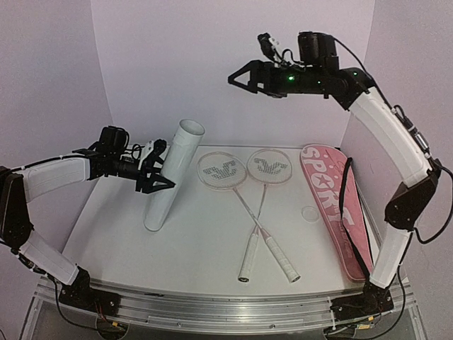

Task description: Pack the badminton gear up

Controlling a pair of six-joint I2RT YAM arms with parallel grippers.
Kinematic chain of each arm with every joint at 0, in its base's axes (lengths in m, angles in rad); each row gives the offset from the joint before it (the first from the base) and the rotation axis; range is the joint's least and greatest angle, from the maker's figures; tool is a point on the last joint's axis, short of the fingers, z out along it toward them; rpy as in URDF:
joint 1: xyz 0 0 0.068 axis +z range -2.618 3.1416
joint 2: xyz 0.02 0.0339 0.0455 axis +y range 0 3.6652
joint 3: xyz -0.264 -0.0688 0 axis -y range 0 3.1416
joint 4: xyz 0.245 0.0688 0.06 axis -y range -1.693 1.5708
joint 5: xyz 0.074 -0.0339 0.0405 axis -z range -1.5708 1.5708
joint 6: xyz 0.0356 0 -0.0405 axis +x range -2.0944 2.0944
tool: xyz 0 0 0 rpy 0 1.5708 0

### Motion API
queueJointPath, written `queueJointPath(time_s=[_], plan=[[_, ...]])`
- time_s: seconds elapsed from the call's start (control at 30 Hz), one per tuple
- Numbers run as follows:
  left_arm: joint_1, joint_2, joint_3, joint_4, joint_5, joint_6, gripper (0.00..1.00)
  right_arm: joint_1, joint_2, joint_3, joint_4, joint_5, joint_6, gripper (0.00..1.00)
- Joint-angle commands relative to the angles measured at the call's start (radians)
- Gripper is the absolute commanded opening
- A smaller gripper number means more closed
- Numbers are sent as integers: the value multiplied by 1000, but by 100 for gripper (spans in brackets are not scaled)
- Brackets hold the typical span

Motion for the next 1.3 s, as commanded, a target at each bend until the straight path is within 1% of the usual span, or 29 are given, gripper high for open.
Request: queueJointPath(time_s=[0.0,0.07,0.13,0.23,0.3,0.37,0.43,0.5,0.67,0.8,0.87,0.97,1.13,1.27], plan=[[5,-22,0,50,37,-37,28,-18,-85,-73,39,61,95,88],[5,-28,2,65,48,-58,28,-66,-122,-146,15,171,175,88],[5,-40,-1,97,61,-91,28,-173,-173,-281,-69,310,271,82],[5,-55,-10,133,76,-128,28,-281,-189,-473,-284,507,310,73],[6,-60,-14,140,79,-141,28,-316,-164,-602,-352,554,321,70],[6,-67,-17,139,78,-144,28,-339,-127,-695,-371,530,345,66],[6,-78,-21,143,80,-142,28,-354,-98,-751,-370,525,372,58],[5,-82,-22,146,81,-140,28,-367,-67,-795,-369,545,392,54],[6,-81,-20,144,81,-140,28,-405,0,-881,-343,505,442,49],[5,-84,-27,148,87,-139,28,-433,19,-985,-215,446,513,48],[6,-83,-27,148,90,-140,28,-441,47,-1004,-173,433,537,46],[5,-88,-26,147,89,-138,28,-445,87,-1006,-148,437,564,38],[5,-108,-34,144,83,-128,29,-447,85,-1051,-125,459,581,33],[6,-104,-37,154,81,-127,29,-446,107,-1086,-69,415,591,19]])
